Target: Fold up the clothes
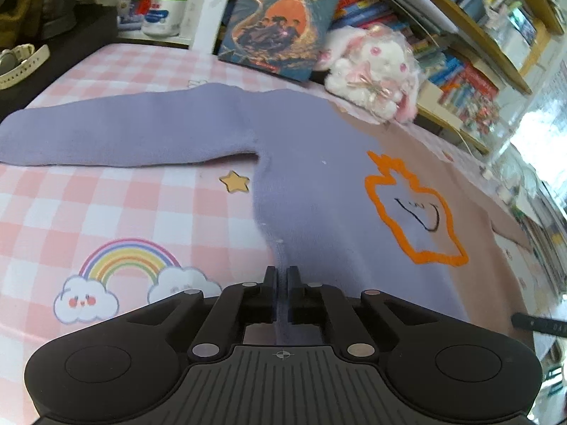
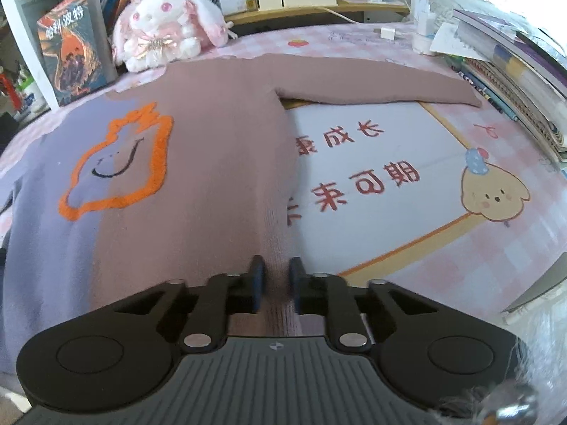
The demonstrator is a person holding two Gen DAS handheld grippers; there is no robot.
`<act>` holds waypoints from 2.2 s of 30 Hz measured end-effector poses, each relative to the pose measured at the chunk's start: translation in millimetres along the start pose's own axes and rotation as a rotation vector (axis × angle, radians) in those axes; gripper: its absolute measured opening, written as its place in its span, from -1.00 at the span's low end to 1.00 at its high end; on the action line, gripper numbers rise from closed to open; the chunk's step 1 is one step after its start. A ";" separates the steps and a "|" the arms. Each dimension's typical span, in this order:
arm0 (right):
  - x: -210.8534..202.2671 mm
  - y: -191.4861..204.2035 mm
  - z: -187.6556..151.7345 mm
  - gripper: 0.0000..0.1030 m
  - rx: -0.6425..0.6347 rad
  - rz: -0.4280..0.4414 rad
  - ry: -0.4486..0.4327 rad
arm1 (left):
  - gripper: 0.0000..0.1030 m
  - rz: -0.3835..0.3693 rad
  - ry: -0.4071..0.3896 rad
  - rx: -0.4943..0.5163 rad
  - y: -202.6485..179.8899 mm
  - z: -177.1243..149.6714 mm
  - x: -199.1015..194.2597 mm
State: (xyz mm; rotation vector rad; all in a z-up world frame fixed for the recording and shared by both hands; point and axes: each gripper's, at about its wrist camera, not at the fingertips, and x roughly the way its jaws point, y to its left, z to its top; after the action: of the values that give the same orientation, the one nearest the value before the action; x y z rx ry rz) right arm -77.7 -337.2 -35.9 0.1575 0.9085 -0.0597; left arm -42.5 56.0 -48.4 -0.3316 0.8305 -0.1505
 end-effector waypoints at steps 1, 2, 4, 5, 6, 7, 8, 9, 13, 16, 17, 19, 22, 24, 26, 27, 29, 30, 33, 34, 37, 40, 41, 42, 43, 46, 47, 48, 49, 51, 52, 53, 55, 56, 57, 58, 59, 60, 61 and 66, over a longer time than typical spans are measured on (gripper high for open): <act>1.5 2.9 0.8 -0.76 0.003 -0.012 -0.016 | -0.92 0.004 -0.003 -0.004 0.4 0.7 0.8; 3.6 7.2 1.3 -0.76 -0.003 -0.029 -0.036 | -0.92 0.005 -0.004 0.000 0.2 1.3 1.4; 6.7 13.5 3.6 -0.76 -0.016 -0.052 -0.054 | -0.92 0.007 -0.003 0.013 -0.4 1.6 1.7; 7.5 15.2 4.7 -0.76 -0.022 -0.057 -0.056 | -0.92 0.007 -0.003 0.019 -0.8 1.8 1.8; 7.4 13.9 5.0 -0.76 -0.021 -0.056 -0.054 | -0.92 0.007 -0.004 0.024 -0.9 1.7 1.8; 7.2 12.4 5.2 -0.76 -0.019 -0.054 -0.052 | -0.91 0.006 -0.006 0.025 -0.7 1.3 1.6; 6.5 11.2 4.7 -0.76 -0.013 -0.052 -0.051 | -0.91 0.005 -0.009 0.027 -0.2 0.9 1.4; 5.6 10.6 3.8 -0.76 -0.004 -0.052 -0.050 | -0.91 0.004 -0.010 0.030 0.2 0.8 1.3; 2.2 16.9 -1.3 -0.76 -0.019 -0.060 -0.049 | -0.92 0.006 -0.011 0.057 -0.1 3.1 3.0; 1.8 18.0 -2.1 -0.76 -0.027 -0.060 -0.054 | -0.92 0.009 -0.006 0.069 -1.3 3.9 3.3; 2.1 17.7 -1.7 -0.76 -0.026 -0.059 -0.053 | -0.91 0.010 -0.005 0.073 -1.7 4.0 3.4; 2.2 16.8 -0.1 -0.74 -0.026 -0.061 -0.052 | -0.89 0.016 0.001 0.071 -2.4 4.1 2.1; 0.2 16.8 0.9 -0.51 -0.022 -0.083 -0.047 | -0.86 0.030 -0.018 0.068 -7.3 1.0 -8.8; -5.0 16.8 -1.2 -0.32 -0.016 -0.073 -0.058 | -0.71 0.034 -0.039 0.068 -12.4 -2.2 -18.7; -11.7 19.3 -3.6 -0.08 -0.026 -0.067 -0.076 | -0.52 0.038 -0.058 0.065 -18.7 -6.4 -28.8; -15.2 21.0 -4.8 -0.01 -0.034 -0.067 -0.085 | -0.33 0.042 -0.064 0.060 -23.8 -9.7 -33.4; -21.7 24.3 -6.8 0.36 -0.049 -0.067 -0.101 | 0.07 0.065 -0.072 0.061 -35.4 -17.2 -40.0; -24.9 26.0 -8.1 0.41 -0.063 -0.062 -0.111 | 0.31 0.077 -0.074 0.065 -41.7 -21.1 -42.7; -33.1 30.8 -11.1 0.64 -0.118 -0.054 -0.124 | 0.43 0.112 -0.071 0.083 -59.9 -30.5 -48.6; -35.9 32.2 -11.6 0.70 -0.137 -0.060 -0.127 | 0.47 0.124 -0.067 0.091 -66.0 -33.1 -50.7; -44.7 33.0 -14.6 0.92 -0.197 -0.069 -0.156 | 0.69 0.156 -0.094 0.116 -84.5 -44.8 -59.0; -53.1 30.5 -21.4 0.96 -0.243 -0.063 -0.177 | 0.72 0.170 -0.102 0.144 -99.7 -54.4 -64.8; -55.9 29.0 -24.0 0.97 -0.251 -0.055 -0.178 | 0.77 0.176 -0.104 0.154 -104.4 -57.5 -66.4; -58.8 27.0 -26.5 0.99 -0.254 -0.046 -0.179 | 0.80 0.184 -0.106 0.165 -108.8 -60.5 -67.8; -61.3 24.1 -29.8 0.99 -0.253 -0.043 -0.179 | 0.80 0.192 -0.107 0.172 -113.0 -63.8 -69.2; -68.5 15.2 -39.5 0.99 -0.250 -0.034 -0.180 | 0.80 0.206 -0.105 0.185 -123.8 -74.8 -74.6; -71.1 10.7 -43.9 0.99 -0.246 -0.032 -0.178 | 0.80 0.208 -0.108 0.190 -127.2 -78.5 -76.7; -73.8 7.1 -47.8 0.99 -0.241 -0.029 -0.179 | 0.80 0.211 -0.115 0.196 -130.9 -82.7 -79.4; -76.4 3.6 -51.7 0.99 -0.235 -0.027 -0.180 | 0.80 0.213 -0.125 0.202 -134.4 -87.1 -82.7; -81.9 -1.8 -57.5 0.99 -0.228 -0.020 -0.191 | 0.80 0.226 -0.145 0.207 -139.2 -94.2 -87.8; -84.8 -4.2 -60.3 0.99 -0.226 -0.017 -0.198 | 0.80 0.234 -0.154 0.208 -141.1 -97.9 -90.6; -87.7 -6.5 -63.0 0.99 -0.224 -0.013 -0.204 | 0.80 0.238 -0.158 0.207 -142.4 -100.8 -93.0; -93.1 -8.9 -67.6 0.99 -0.227 -0.006 -0.220 | 0.80 0.244 -0.165 0.202 -144.9 -106.9 -98.3; -95.7 -10.0 -69.1 0.99 -0.226 0.000 -0.230 | 0.80 0.248 -0.169 0.201 -145.9 -109.5 -101.1; -98.2 -11.1 -70.6 0.99 -0.225 0.006 -0.239 | 0.80 0.252 -0.172 0.200 -146.7 -111.8 -103.7; -100.2 -11.9 -71.7 0.99 -0.223 0.012 -0.247 | 0.80 0.256 -0.173 0.199 -147.0 -113.6 -106.1; -101.3 -12.3 -72.0 0.99 -0.220 0.016 -0.252 | 0.80 0.261 -0.174 0.198 -147.3 -115.4 -108.4; -102.8 -14.0 -73.1 0.99 -0.216 0.022 -0.254 | 0.80 0.265 -0.175 0.196 -147.3 -116.7 -110.4; -103.2 -14.0 -73.7 0.99 -0.215 0.026 -0.253 | 0.80 0.269 -0.177 0.195 -146.8 -117.1 -111.7; -103.2 -12.5 -73.8 0.99 -0.211 0.042 -0.249 | 0.80 0.280 -0.182 0.196 -145.4 -117.1 -115.1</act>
State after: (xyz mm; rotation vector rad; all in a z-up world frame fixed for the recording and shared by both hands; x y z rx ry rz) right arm -200.1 -339.3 -0.4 -0.0278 0.6574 0.0545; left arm -206.9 -77.4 8.9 -0.0419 0.6681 0.0591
